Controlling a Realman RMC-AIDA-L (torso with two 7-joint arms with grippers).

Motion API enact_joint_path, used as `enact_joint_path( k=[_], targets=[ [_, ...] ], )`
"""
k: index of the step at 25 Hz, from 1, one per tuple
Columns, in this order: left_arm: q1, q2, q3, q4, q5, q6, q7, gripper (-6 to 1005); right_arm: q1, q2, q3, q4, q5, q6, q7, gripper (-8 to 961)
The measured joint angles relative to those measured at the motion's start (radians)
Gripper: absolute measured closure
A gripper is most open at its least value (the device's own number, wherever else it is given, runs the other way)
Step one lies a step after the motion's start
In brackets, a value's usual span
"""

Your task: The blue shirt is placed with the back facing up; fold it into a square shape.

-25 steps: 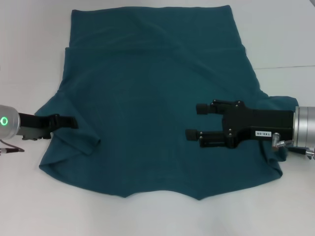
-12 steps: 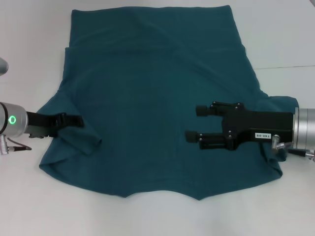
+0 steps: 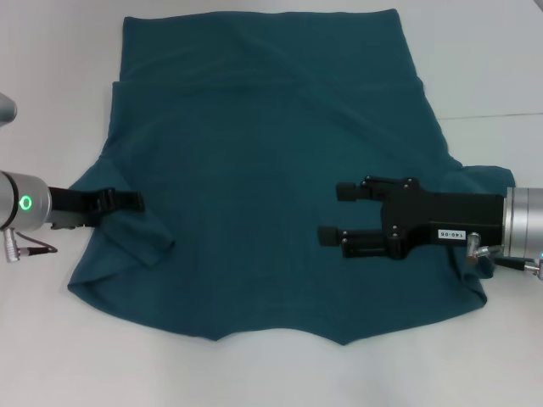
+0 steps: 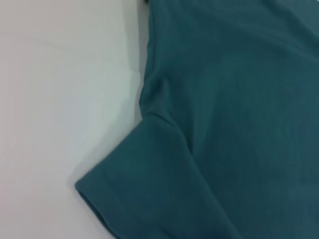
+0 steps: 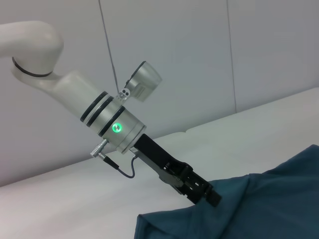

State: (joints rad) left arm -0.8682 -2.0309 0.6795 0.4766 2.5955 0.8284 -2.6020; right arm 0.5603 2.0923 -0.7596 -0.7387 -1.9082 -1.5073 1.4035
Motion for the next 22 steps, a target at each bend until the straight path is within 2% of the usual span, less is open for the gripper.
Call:
enact_joint_path(
  k=[6,12,16,17,19,22],
  targets=[
    [0.0,-0.006,-0.003,0.005,-0.001,-0.019,0.02,140,0.004,0.0,0.002,0.009,0.0,0.004,0.0,71],
    [0.001,-0.026,-0.006,0.007,-0.046,-0.062,0.098,180,0.006,0.0,0.003,0.013,0.0,0.006,0.0,71],
    [0.001,-0.028,-0.005,0.003,-0.062,-0.069,0.119,207,0.006,0.0,0.001,0.017,0.003,0.007,0.002,72],
    [0.001,-0.023,-0.002,0.013,-0.06,-0.053,0.115,214,0.006,0.0,0.001,0.018,0.004,0.007,0.003,72],
    [0.003,-0.018,-0.003,0.019,-0.058,-0.041,0.113,301,0.006,-0.001,0.004,0.019,0.007,0.007,0.003,71],
    [0.024,0.008,-0.004,0.041,-0.051,0.037,0.088,431,0.006,-0.002,0.008,0.019,0.01,0.005,0.003,71]
  ],
)
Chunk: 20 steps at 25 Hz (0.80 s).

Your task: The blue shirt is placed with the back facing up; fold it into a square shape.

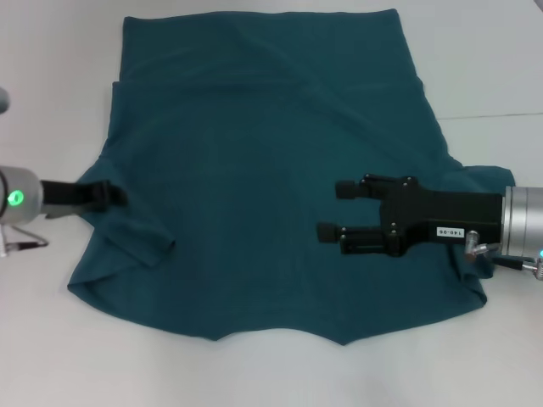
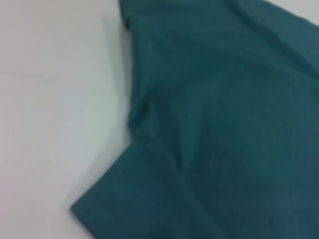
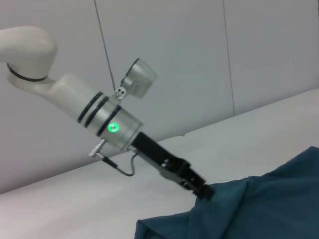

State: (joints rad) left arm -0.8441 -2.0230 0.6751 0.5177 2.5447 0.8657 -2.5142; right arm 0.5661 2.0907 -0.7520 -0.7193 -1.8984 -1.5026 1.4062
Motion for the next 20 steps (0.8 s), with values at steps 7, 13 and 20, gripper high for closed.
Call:
enact_joint_path(
  k=[7,13,20],
  targets=[
    [0.027,0.01,0.002,0.029,0.107,0.066,-0.097,587,0.011,0.0,0.0,0.003,0.001,0.002,-0.004,72],
    [0.006,0.004,0.004,-0.007,0.115,0.024,-0.097,365,0.022,0.0,-0.007,0.004,0.001,0.004,-0.003,72],
    [-0.018,0.004,0.005,-0.039,0.106,-0.002,-0.092,181,0.021,0.0,-0.007,0.004,0.001,0.004,-0.002,71]
  ],
)
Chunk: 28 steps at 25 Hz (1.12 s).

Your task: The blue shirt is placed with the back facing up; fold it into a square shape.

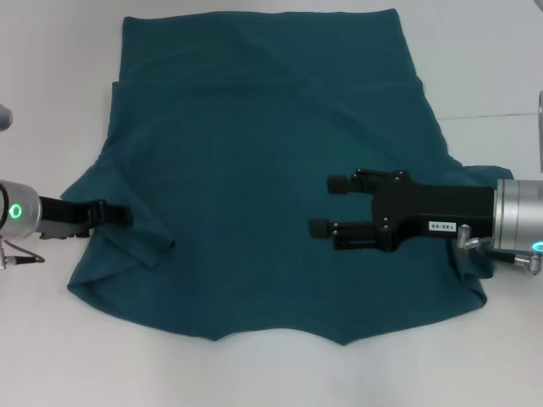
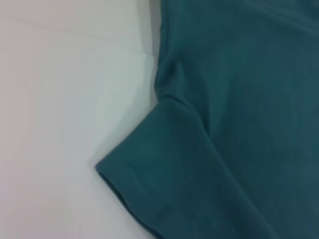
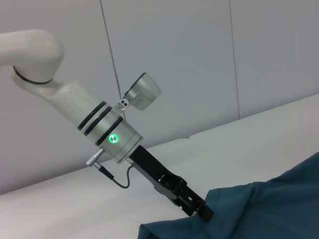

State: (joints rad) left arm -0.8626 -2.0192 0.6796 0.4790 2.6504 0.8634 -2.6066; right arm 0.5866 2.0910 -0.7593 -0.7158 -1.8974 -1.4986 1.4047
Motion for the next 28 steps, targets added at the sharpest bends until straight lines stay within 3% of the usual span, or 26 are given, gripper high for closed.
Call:
enact_joint_path(
  k=[10,28],
  targets=[
    [-0.019,0.0,-0.001,-0.036,-0.001,-0.046,0.003,164,0.002,0.001,0.0,0.001,0.0,-0.001,-0.001,72],
    [-0.024,-0.031,-0.006,-0.056,-0.102,-0.139,0.105,171,0.004,0.001,0.0,0.001,0.0,-0.002,0.008,71]
  ],
)
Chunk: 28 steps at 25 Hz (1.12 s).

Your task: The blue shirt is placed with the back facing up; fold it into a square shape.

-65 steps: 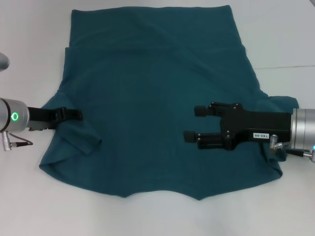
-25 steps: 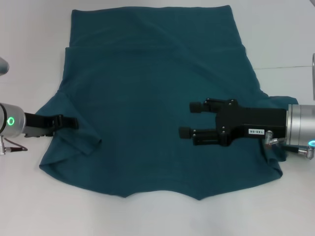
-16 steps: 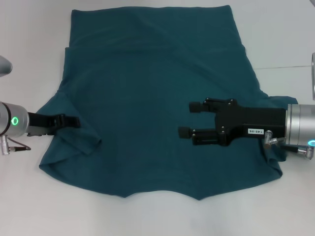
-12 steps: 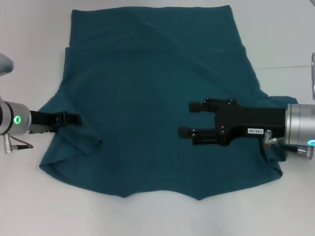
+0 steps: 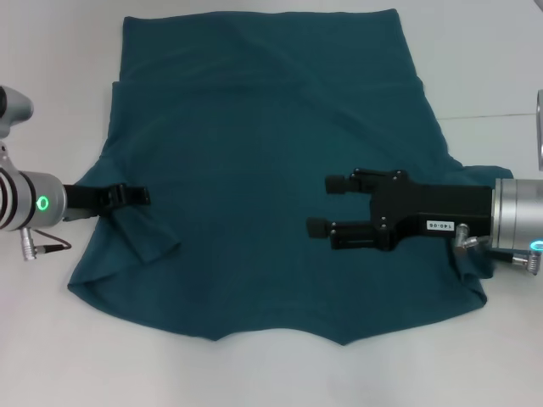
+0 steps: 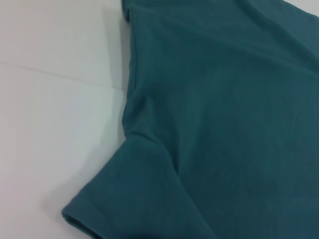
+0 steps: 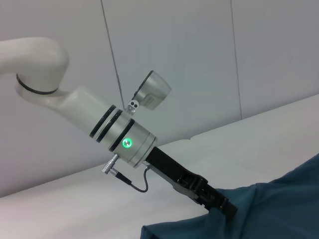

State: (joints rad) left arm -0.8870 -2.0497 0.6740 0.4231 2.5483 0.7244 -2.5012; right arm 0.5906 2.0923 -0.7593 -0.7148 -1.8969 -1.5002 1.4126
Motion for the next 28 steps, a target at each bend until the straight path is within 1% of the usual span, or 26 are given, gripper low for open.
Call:
enact_joint_path(
  k=[4,6,12,23,27,28],
  targets=[
    [-0.001,-0.006,0.001,-0.008,-0.009,-0.027,0.003,172,0.002,0.0,0.0,0.001,0.001,0.004,0.0,71],
    [-0.001,-0.009,0.001,-0.011,-0.014,-0.042,0.008,267,0.003,0.0,0.0,0.001,0.001,0.004,0.0,71],
    [-0.001,-0.025,0.002,-0.012,-0.017,-0.085,0.029,381,0.004,0.001,0.003,0.009,0.001,0.004,0.0,71],
    [-0.002,-0.052,0.007,-0.008,-0.019,-0.146,0.1,818,0.014,0.002,0.007,0.018,0.001,0.02,0.0,71],
    [-0.002,-0.061,0.007,0.0,-0.019,-0.15,0.129,857,0.015,0.001,0.002,0.026,0.009,0.027,-0.002,71],
    [-0.001,-0.066,0.007,0.006,-0.019,-0.15,0.148,866,0.015,0.001,0.003,0.027,0.011,0.028,-0.003,71]
  ],
)
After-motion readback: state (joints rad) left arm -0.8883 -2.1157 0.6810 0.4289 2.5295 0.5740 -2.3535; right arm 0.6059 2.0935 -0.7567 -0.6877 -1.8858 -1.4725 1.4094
